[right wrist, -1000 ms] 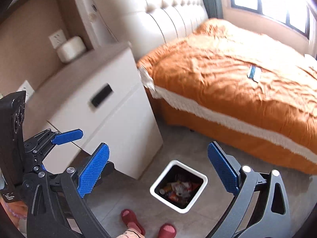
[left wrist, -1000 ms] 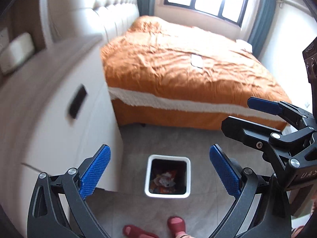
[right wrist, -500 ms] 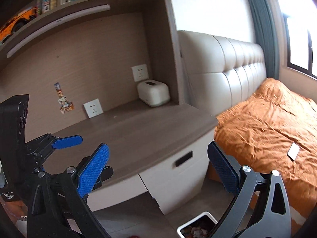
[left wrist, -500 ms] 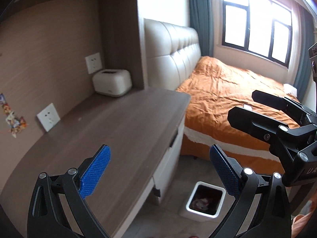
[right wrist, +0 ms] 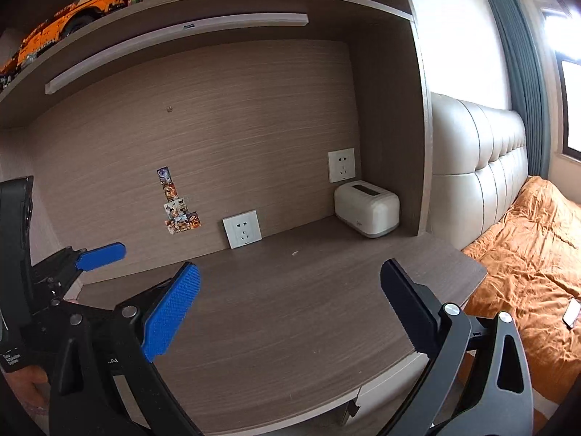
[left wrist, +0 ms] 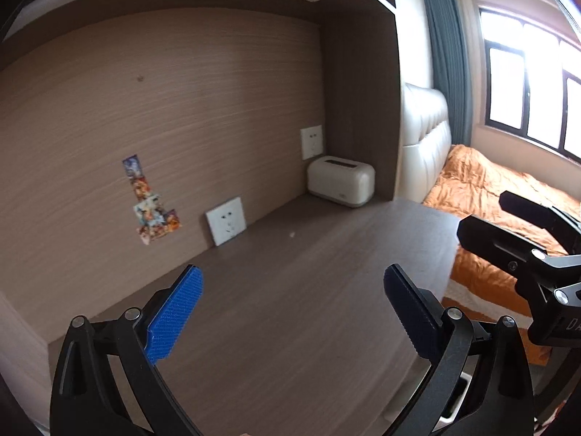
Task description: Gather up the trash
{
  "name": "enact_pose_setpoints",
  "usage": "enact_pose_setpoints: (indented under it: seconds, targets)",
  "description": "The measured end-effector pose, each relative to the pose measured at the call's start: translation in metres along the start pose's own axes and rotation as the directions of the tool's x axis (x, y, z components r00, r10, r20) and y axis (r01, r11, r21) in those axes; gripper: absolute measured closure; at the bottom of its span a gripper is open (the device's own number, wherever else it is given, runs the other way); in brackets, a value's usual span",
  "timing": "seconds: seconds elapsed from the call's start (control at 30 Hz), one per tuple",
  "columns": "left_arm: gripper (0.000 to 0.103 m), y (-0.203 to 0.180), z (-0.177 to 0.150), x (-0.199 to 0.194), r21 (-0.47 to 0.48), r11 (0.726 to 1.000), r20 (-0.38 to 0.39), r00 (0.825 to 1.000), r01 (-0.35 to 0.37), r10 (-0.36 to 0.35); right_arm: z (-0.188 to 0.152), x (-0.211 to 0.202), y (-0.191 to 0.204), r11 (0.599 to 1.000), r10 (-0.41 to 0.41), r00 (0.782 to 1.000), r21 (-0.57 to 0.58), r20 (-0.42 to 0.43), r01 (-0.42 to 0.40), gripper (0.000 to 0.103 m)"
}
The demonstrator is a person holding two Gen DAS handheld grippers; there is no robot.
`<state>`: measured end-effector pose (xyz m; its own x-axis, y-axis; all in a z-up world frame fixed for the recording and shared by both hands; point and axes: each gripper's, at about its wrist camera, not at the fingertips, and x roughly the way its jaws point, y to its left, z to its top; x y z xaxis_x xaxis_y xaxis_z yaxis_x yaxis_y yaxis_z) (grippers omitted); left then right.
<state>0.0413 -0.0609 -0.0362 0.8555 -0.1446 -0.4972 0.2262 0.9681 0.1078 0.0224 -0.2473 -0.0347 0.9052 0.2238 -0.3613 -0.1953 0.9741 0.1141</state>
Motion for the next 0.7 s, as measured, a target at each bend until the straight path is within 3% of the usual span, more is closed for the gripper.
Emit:
enact_pose_setpoints:
  seconds: [0.13, 0.4, 0.7]
  targets:
    - [0.005, 0.030, 0.003, 0.004, -0.001, 1.000, -0.010, 1.000, -0.003, 0.003, 0.008, 0.013, 0.026, 1.000, -0.001, 1.000, 0.009, 0.008, 0.001, 0.004]
    - [0.005, 0.070, 0.005, 0.008, -0.049, 0.997, -0.013, 0.998, 0.055, -0.056, 0.016, 0.032, 0.058, 0.999, -0.034, 0.999, 0.006, 0.024, 0.034, 0.004]
    - [0.005, 0.078, 0.007, 0.014, -0.004, 1.000, -0.008, 1.000, 0.029, -0.029, 0.017, 0.041, 0.070, 0.998, -0.070, 0.997, 0.002, 0.022, 0.070, 0.004]
